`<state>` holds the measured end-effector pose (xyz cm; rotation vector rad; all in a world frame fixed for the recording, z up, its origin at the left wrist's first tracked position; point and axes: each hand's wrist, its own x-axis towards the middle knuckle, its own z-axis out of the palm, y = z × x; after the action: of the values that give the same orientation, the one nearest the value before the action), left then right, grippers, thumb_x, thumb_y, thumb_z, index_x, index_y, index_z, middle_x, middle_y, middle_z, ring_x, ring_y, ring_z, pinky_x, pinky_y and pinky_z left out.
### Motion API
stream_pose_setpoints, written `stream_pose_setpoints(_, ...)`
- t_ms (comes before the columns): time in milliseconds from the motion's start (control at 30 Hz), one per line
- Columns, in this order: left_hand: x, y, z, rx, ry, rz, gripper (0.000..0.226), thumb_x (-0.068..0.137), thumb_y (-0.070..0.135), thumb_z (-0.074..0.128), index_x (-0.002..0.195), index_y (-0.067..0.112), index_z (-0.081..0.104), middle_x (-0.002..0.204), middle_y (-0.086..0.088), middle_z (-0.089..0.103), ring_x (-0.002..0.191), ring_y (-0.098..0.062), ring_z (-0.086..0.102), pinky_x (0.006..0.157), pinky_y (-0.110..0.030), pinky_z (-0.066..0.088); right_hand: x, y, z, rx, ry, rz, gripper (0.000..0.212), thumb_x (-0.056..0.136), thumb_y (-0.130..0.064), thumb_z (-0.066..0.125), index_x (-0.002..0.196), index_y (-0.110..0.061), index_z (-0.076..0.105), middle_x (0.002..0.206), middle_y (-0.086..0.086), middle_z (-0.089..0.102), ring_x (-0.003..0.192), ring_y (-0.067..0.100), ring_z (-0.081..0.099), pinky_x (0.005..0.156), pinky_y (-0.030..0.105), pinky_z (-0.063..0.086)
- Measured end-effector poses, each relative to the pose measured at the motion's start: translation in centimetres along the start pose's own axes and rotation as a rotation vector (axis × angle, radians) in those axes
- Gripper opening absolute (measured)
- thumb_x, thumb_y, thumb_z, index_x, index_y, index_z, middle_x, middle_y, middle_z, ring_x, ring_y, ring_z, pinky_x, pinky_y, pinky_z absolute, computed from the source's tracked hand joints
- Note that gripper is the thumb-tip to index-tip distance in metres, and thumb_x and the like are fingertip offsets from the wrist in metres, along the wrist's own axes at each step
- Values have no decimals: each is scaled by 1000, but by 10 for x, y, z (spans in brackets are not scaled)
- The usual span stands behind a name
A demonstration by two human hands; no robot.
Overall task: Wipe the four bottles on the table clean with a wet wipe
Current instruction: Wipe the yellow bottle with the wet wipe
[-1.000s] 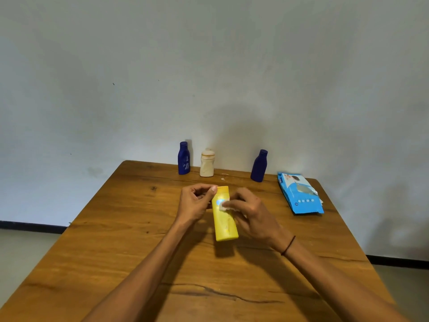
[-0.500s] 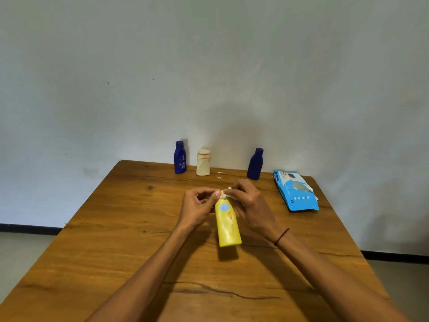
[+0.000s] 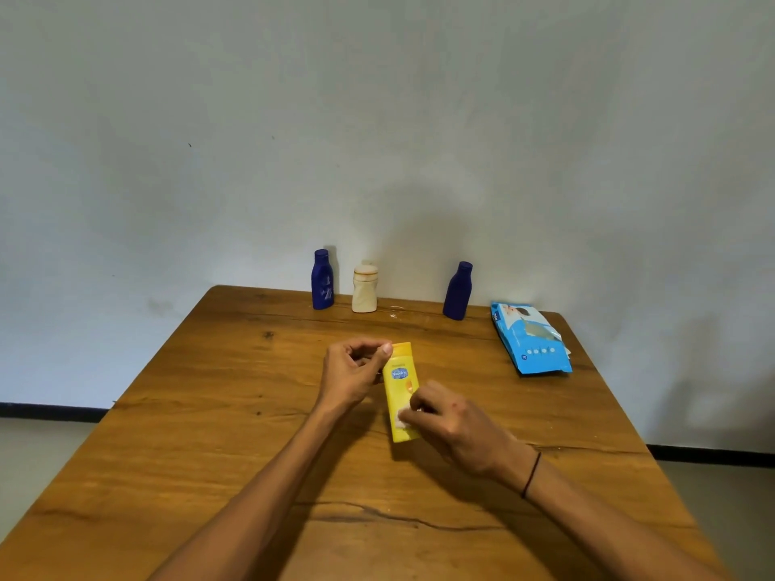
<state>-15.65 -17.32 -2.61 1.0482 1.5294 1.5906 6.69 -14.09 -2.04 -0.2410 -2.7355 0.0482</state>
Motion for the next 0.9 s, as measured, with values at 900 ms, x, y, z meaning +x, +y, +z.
stream_pose_setpoints(900,-30,1,6,-407,235,-148,13,96,13,72,94,0,68,104,-19,76,95,-29,78,70,-34,67,12,-11,10,-220,284,466,73,77,-35,85,140,-15,55,132,18,61,114,34,63,75,40,64)
